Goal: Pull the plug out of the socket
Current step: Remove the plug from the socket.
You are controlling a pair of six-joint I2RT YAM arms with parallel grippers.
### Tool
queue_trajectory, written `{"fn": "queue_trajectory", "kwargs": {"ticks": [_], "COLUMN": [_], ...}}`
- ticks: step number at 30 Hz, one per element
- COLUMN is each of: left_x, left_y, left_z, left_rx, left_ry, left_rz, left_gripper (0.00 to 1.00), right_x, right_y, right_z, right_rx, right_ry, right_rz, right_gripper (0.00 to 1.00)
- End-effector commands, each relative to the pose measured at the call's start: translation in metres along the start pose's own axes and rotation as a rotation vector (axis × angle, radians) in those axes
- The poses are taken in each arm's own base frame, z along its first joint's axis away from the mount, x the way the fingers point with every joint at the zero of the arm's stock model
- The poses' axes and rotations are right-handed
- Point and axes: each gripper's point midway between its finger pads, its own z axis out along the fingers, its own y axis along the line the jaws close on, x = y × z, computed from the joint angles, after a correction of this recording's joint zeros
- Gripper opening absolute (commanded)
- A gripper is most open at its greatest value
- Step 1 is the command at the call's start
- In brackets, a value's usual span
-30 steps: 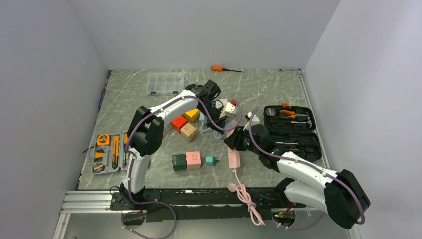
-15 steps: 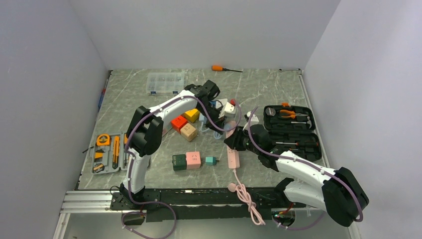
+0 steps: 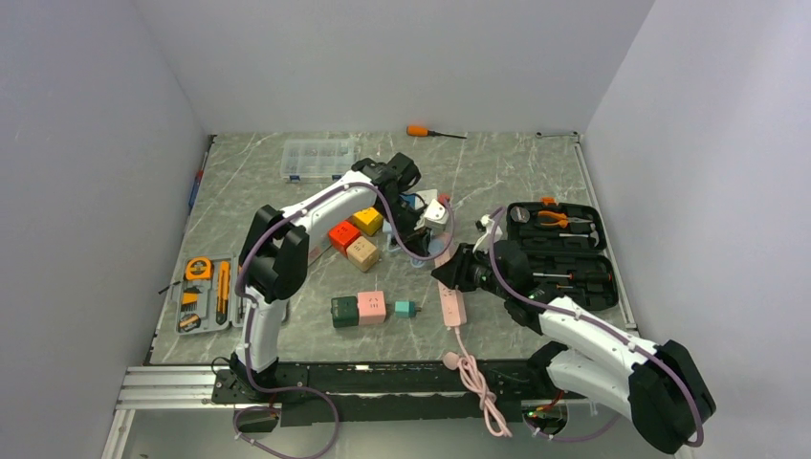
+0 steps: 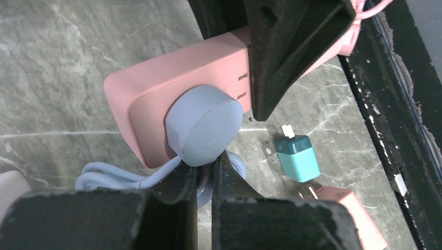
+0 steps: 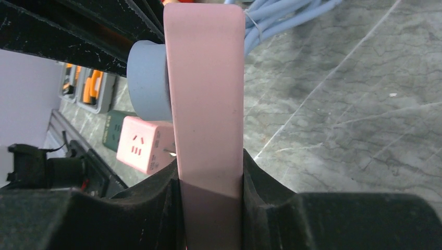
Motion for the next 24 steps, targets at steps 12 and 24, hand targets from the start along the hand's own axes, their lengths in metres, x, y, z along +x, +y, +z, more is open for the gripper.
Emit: {"fn": "queue_trajectory", "kwargs": {"ticks": [12,24], "left_x": [-0.019,-0.005], "left_y": [-0.059,-0.071], "left_z": [-0.043,-0.061], "left_rx": [0.102,0.109], "left_ry": [-0.047,-0.023], "left_rz": [-0.032,-0.032], "left_gripper": [0.00,0.00], "right_x": [-0.028,-0.008], "right_y": [-0.063,-0.104], "right_z": [-0.015,-0.027], "right_rx": [0.287,0.502], "right_ry": [-0.147,-0.133], "right_rz": [0.111,0.192], "right_gripper": [0.00,0.00]}}
